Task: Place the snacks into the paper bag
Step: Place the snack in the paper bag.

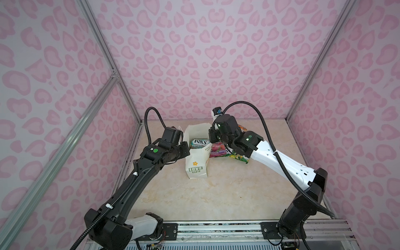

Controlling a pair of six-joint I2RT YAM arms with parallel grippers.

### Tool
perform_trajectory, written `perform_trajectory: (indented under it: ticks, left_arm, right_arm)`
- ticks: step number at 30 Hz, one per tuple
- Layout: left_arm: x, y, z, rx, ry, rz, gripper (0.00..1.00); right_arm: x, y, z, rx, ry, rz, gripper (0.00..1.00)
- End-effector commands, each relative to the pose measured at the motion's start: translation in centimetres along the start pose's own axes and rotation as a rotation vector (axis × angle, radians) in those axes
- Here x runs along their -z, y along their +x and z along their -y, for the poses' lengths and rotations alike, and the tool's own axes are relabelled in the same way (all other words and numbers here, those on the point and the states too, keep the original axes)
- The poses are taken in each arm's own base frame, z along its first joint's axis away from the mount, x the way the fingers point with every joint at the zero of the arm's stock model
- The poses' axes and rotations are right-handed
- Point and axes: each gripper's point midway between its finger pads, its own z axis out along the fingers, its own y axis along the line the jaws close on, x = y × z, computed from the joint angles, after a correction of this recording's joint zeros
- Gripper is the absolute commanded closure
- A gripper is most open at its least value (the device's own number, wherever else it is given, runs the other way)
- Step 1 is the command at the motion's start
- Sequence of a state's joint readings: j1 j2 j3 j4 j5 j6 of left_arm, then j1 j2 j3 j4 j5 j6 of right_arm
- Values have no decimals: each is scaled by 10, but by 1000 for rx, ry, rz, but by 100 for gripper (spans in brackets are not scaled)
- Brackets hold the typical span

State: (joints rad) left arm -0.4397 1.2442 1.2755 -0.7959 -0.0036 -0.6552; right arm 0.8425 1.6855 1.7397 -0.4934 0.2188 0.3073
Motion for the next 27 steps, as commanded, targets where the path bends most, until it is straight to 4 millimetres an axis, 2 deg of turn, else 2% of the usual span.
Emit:
perform_trajectory:
  ticks: [1,3,6,8,12,14,16,19,20,23,27]
  left_arm:
    - [1,1,-13,10,-60,14,97]
    - [-1,4,-14,10,-74,-7,97]
    - [6,1,-13,10,-72,26,97]
    - [7,-2,-16,12,-82,59,97]
    - [-3,2,-23,5,-141,14,98]
    - [-3,3,-23,8,-132,22,98]
    - [-1,2,-25,8,-138,36,97]
    - [0,2,-26,3,-145,39,97]
    - [0,2,-26,3,-144,39,97]
    - [1,2,-29,2,-156,41,97]
    - [1,4,-32,1,-170,40,97]
  right_arm:
    - [9,-16,-13,-1,-74,63,100]
    - [14,-17,-19,-5,-117,74,100]
    - [17,-16,-24,-15,-156,88,100]
    - [12,-11,-23,-12,-154,81,100]
    - [4,-4,-21,-18,-154,53,99]
    - [3,-1,-21,-18,-152,49,90]
    - [3,2,-17,-19,-145,42,66]
    - [5,4,-12,-20,-147,26,37]
    - [8,3,-11,-19,-146,26,31]
    - [21,-1,-1,-16,-135,44,18]
    - [46,-8,21,-43,-135,71,12]
